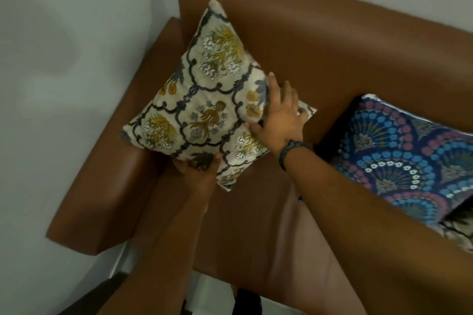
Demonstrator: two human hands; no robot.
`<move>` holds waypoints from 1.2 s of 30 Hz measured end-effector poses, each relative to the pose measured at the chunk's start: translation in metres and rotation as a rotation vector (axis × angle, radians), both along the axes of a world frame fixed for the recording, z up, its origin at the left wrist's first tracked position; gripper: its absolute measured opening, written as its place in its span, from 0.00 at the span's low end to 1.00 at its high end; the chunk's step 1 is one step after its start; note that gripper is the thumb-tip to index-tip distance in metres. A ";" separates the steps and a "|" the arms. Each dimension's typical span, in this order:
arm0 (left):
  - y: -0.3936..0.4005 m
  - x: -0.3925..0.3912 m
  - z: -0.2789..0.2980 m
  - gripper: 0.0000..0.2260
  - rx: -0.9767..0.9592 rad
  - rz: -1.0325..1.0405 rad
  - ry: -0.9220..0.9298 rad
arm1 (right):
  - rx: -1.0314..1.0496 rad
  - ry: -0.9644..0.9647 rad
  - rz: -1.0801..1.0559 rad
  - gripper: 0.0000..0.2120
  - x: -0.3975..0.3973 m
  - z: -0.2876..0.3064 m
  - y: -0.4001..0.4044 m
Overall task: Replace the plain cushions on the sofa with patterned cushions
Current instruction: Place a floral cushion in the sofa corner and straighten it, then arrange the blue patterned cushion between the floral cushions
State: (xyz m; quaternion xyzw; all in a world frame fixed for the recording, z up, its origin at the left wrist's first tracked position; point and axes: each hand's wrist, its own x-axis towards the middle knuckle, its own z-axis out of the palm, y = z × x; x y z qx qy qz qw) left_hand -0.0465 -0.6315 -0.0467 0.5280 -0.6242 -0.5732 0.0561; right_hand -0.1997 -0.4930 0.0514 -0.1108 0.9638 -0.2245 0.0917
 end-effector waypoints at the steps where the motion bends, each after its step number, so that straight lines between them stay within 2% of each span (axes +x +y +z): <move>1: 0.015 0.002 0.010 0.55 -0.099 0.026 -0.055 | -0.092 -0.010 -0.056 0.55 0.011 0.003 0.013; 3: 0.046 0.004 0.030 0.46 -0.236 0.064 -0.197 | -0.286 -0.041 -0.180 0.52 0.033 0.006 0.042; 5: 0.083 0.001 0.049 0.37 -0.301 -0.031 -0.120 | -0.452 -0.044 -0.331 0.49 0.052 0.010 0.080; 7: 0.118 -0.006 0.059 0.30 -0.363 -0.305 0.050 | -0.510 -0.007 -0.487 0.45 0.059 0.012 0.128; 9: 0.155 -0.026 0.071 0.29 -0.347 -0.601 0.164 | -0.488 0.042 -0.635 0.40 0.056 0.014 0.193; 11: 0.189 -0.050 0.081 0.32 -0.274 -0.805 0.254 | -0.444 0.094 -0.763 0.39 0.051 0.009 0.260; 13: 0.220 -0.071 0.084 0.38 -0.233 -0.968 0.289 | -0.395 0.105 -0.918 0.44 0.046 -0.002 0.325; 16: 0.255 -0.093 0.072 0.47 -0.272 -1.126 0.245 | -0.472 -0.068 -1.074 0.57 0.044 -0.022 0.399; 18: 0.273 -0.103 0.061 0.54 -0.215 -1.179 0.170 | -0.536 -0.239 -1.041 0.63 0.039 -0.036 0.433; 20: 0.283 -0.109 0.052 0.59 -0.140 -1.186 0.138 | -0.560 -0.384 -0.940 0.62 0.030 -0.043 0.445; 22: 0.289 -0.108 0.047 0.60 -0.104 -1.143 0.150 | -0.600 -0.416 -0.850 0.55 0.024 -0.043 0.444; 26: 0.285 -0.093 0.036 0.56 -0.055 -0.923 0.224 | -0.586 -0.181 -0.698 0.49 0.026 -0.009 0.422; 29: 0.283 -0.077 0.027 0.56 0.019 -0.741 0.255 | -0.304 0.054 -0.535 0.54 0.020 0.031 0.401; 31: 0.290 -0.071 0.021 0.57 0.028 -0.663 0.262 | -0.112 0.112 -0.472 0.56 0.007 0.048 0.388; 34: 0.302 -0.064 0.001 0.55 0.002 -0.618 0.305 | 0.042 0.056 -0.415 0.57 -0.012 0.048 0.380; 36: 0.310 -0.061 -0.007 0.55 0.036 -0.610 0.272 | 0.061 -0.028 -0.405 0.58 -0.016 0.036 0.386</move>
